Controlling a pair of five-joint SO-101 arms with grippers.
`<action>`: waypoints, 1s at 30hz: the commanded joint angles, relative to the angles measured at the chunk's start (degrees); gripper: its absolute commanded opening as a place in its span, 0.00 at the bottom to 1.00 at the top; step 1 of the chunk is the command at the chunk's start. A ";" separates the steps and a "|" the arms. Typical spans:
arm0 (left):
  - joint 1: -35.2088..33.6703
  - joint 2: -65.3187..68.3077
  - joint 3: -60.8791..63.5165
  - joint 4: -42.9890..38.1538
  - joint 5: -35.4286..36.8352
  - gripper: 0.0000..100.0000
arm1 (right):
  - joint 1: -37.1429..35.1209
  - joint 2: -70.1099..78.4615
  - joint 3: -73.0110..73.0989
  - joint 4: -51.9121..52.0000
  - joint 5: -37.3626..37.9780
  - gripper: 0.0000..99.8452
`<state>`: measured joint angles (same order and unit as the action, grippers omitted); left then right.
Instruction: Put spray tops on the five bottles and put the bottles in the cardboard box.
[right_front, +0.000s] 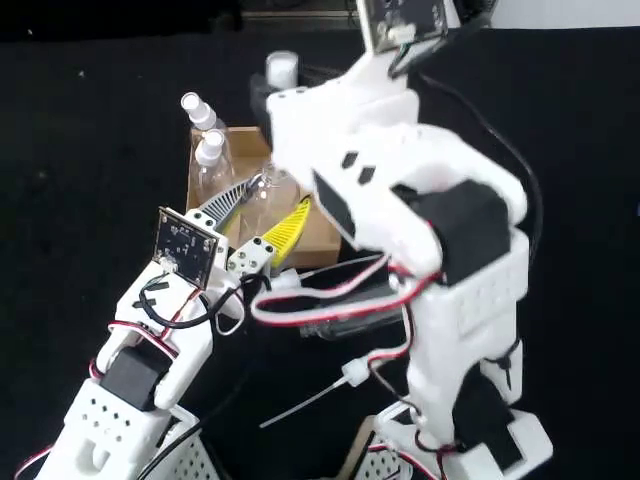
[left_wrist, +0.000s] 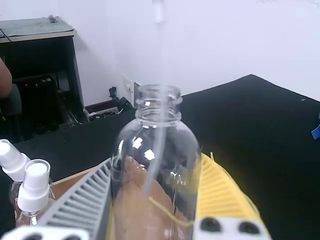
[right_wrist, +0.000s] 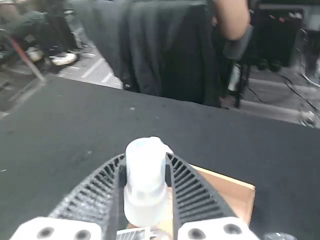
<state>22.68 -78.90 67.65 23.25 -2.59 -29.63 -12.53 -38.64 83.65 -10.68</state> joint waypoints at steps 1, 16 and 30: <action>-0.13 -0.79 -1.80 -0.26 0.26 0.03 | -3.16 -4.44 2.24 -0.79 -0.44 0.01; -0.13 -0.79 -1.27 0.00 0.26 0.03 | -3.34 -22.81 32.22 -14.95 0.09 0.15; -0.13 -0.79 -1.27 0.09 0.26 0.03 | 2.46 -24.84 26.68 -11.34 2.29 0.13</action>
<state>22.42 -78.90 67.65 23.34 -2.59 -31.74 -33.80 -6.55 70.64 -10.42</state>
